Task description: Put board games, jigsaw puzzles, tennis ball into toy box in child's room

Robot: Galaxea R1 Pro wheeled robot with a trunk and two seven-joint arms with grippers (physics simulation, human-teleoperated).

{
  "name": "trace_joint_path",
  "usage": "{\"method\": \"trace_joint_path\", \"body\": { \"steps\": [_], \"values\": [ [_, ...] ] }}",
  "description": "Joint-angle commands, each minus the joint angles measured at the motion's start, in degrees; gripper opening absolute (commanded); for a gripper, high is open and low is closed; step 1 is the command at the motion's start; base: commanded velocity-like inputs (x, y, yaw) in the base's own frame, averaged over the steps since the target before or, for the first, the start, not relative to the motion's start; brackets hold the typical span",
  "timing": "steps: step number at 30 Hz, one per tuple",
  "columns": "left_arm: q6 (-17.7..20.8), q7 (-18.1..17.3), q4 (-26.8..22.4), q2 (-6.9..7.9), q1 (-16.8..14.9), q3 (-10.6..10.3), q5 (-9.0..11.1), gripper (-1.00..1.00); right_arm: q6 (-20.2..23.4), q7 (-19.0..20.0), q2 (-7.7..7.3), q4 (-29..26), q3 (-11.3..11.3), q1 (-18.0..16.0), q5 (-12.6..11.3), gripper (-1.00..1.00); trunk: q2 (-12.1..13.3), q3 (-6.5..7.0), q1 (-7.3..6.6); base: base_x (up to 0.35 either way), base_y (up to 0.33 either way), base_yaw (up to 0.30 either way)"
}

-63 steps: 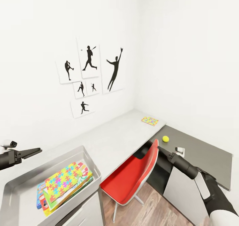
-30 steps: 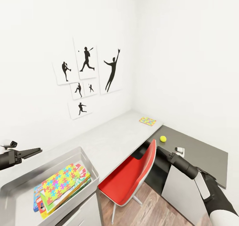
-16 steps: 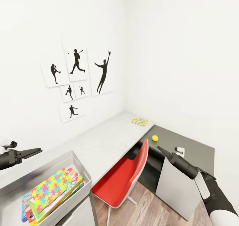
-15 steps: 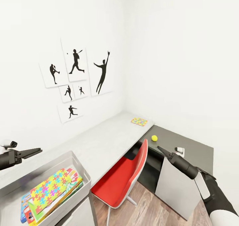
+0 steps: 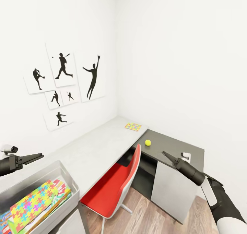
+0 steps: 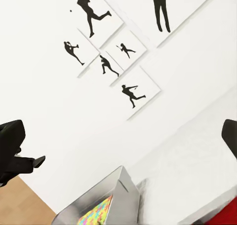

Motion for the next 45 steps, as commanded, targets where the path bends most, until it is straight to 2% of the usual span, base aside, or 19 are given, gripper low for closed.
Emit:
{"method": "trace_joint_path", "body": {
  "steps": [1,21,45],
  "values": [
    [0.6,-0.26,-0.02,0.01,-0.03,0.01,-0.11,1.0,0.54,0.11,-0.01,0.04,-0.01,-0.03,-0.23,1.0,-0.08,-0.05,0.03,0.0,-0.261,-0.041],
    [0.58,-0.26,-0.02,0.0,-0.03,-0.08,-0.16,1.0,0.54,-0.22,0.07,0.04,0.08,-0.03,-0.09,1.0,-0.08,0.01,0.03,0.066,-0.272,-0.008],
    [0.58,-0.26,-0.02,-0.16,-0.03,-0.08,-0.17,1.0,0.54,-1.83,0.08,0.04,0.08,-0.03,0.04,1.0,-0.08,0.01,0.03,0.269,-0.126,0.0]
  ]
}}
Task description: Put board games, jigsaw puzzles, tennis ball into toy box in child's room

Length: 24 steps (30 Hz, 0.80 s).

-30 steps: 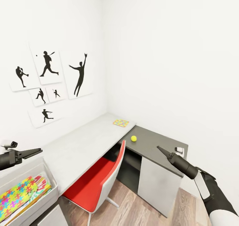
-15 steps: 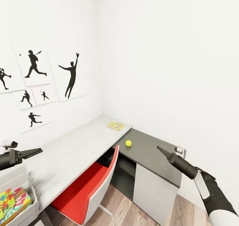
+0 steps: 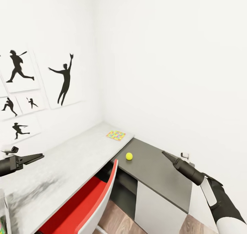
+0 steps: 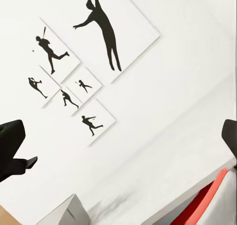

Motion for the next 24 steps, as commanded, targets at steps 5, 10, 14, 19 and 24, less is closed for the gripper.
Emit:
{"method": "trace_joint_path", "body": {
  "steps": [5,10,14,19,24],
  "values": [
    [0.61,-0.26,-0.01,0.0,-0.03,0.0,-0.09,1.0,0.53,0.04,-0.01,0.03,-0.01,-0.03,-0.23,1.0,-0.07,-0.06,0.06,0.275,-0.192,0.0],
    [0.61,-0.26,-0.01,-0.01,-0.03,-0.01,-0.1,1.0,0.53,-0.4,0.28,-0.06,0.04,-0.03,-0.12,1.0,-0.07,-0.01,0.06,0.268,-0.202,0.062],
    [0.61,-0.26,-0.01,-0.01,-0.03,0.0,-0.09,1.0,0.53,-2.1,0.9,-0.23,0.03,-0.03,0.42,1.0,-0.07,0.12,0.06,0.227,-0.19,0.187],
    [0.61,-0.26,-0.01,-0.01,-0.03,-0.02,-0.05,1.0,0.6,-4.12,1.36,-0.3,0.03,-0.03,0.75,1.0,-0.07,0.23,0.06,0.093,-0.082,0.152],
    [0.61,-0.26,-0.01,-0.01,-0.03,-0.04,-0.02,1.0,0.61,-4.62,1.45,-0.31,0.0,-0.03,0.81,1.0,-0.07,0.25,0.06,0.021,-0.019,0.039]
  ]
}}
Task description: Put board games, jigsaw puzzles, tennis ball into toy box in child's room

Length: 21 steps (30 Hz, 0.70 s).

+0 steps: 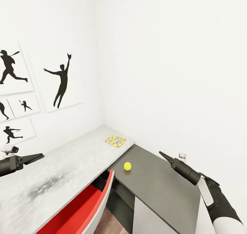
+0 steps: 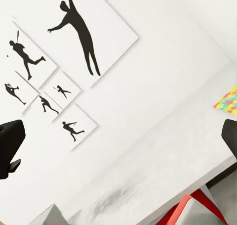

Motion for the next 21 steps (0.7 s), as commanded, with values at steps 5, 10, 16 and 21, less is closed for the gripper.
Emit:
{"method": "trace_joint_path", "body": {
  "steps": [5,10,16,21],
  "values": [
    [1.03,-0.26,0.54,-1.3,-1.31,-1.3,-1.38,1.0,1.79,-1.27,1.3,-1.27,-1.33,1.28,-1.39,1.0,-0.05,-0.03,0.03,0.002,-0.002,0.003],
    [0.83,-0.26,0.54,-2.91,-0.88,-0.86,-0.61,1.0,3.15,-1.07,2.22,-2.87,-0.97,2.9,-0.4,1.0,-0.05,-0.03,0.03,0.0,0.0,0.0],
    [0.73,-0.26,0.54,-3.75,-0.23,-0.45,0.02,1.0,1.21,-2.42,2.57,-1.56,0.69,0.94,1.52,1.0,-0.05,-0.03,0.03,0.0,0.0,0.0],
    [0.7,-0.26,0.54,-3.77,-0.08,-0.34,0.15,1.0,-0.4,-4.03,2.83,0.04,1.15,-0.47,3.13,1.0,-0.05,-0.03,0.03,0.0,0.0,0.0]
  ]
}}
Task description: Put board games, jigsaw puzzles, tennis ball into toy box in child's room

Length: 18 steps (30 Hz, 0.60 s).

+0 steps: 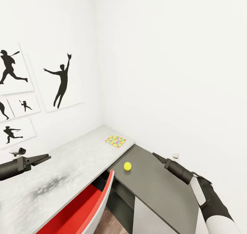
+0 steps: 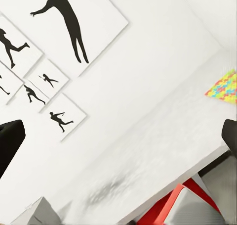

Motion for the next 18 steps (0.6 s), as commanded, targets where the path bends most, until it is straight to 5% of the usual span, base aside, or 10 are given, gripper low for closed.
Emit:
{"method": "trace_joint_path", "body": {
  "steps": [1,9,18],
  "values": [
    [0.61,-0.26,0.01,0.01,-0.01,0.01,-0.06,1.0,0.16,-0.23,0.05,0.36,-0.01,-0.08,0.01,1.0,-0.05,-0.03,0.02,0.0,0.0,0.0],
    [0.6,-0.26,0.01,-0.05,0.03,0.04,-0.08,1.0,1.58,-2.8,0.77,2.89,1.8,-0.58,2.66,1.0,-0.05,-0.03,0.02,0.0,0.0,0.0],
    [0.6,-0.26,0.01,-0.06,0.04,0.04,-0.04,1.0,4.49,-5.69,1.1,1.53,4.19,-3.3,2.74,1.0,-0.05,-0.03,0.02,0.0,0.0,0.0]
  ]
}}
